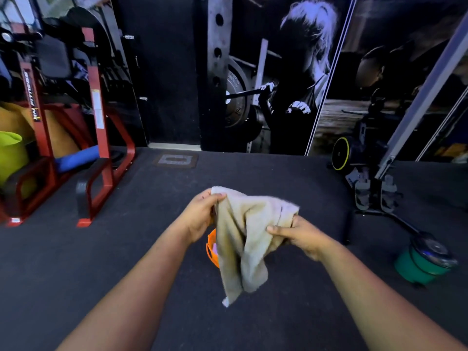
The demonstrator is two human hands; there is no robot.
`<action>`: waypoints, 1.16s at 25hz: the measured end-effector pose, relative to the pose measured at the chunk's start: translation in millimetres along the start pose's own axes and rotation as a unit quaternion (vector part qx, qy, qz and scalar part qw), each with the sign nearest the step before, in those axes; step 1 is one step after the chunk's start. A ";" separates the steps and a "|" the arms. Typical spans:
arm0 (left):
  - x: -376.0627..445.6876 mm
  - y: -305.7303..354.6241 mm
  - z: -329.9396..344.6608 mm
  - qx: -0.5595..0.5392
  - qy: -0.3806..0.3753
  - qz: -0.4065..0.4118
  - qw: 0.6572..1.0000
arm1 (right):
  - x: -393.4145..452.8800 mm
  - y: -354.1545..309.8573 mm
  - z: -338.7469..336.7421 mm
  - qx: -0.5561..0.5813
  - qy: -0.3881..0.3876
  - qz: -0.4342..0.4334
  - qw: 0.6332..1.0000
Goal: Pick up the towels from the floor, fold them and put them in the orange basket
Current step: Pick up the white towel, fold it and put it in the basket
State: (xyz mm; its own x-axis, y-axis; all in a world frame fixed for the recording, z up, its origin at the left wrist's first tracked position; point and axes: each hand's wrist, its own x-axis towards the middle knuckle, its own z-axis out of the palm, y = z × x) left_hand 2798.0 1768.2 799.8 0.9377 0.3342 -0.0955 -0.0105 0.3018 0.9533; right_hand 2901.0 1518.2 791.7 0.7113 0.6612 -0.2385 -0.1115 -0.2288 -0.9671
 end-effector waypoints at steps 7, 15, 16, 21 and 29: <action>7.6 4.1 6.9 0.069 0.089 0.037 0.993 | 8.5 -19.6 -7.1 0.224 0.102 -0.080 0.966; 18.5 -8.6 -18.5 0.224 0.157 -0.053 0.960 | 15.1 -2.0 -8.9 0.036 0.097 -0.018 0.994; 20.7 -3.0 -15.1 0.192 0.189 -0.042 0.962 | 16.1 -3.6 -8.0 0.085 0.113 -0.022 0.990; 31.6 14.2 -6.7 0.308 0.238 -0.048 0.920 | 26.5 -7.5 -3.1 -0.013 0.184 -0.017 0.983; 25.7 16.8 -6.1 0.298 0.019 0.017 0.954 | 26.7 1.1 -9.2 0.189 0.108 0.036 0.975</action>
State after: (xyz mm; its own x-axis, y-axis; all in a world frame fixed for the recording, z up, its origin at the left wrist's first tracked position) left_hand 2819.8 1787.3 811.6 0.9268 0.3705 -0.0617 0.1700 -0.2673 0.9485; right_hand 2926.2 1529.1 785.1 0.8176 0.4771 -0.3222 -0.3850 0.0370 -0.9222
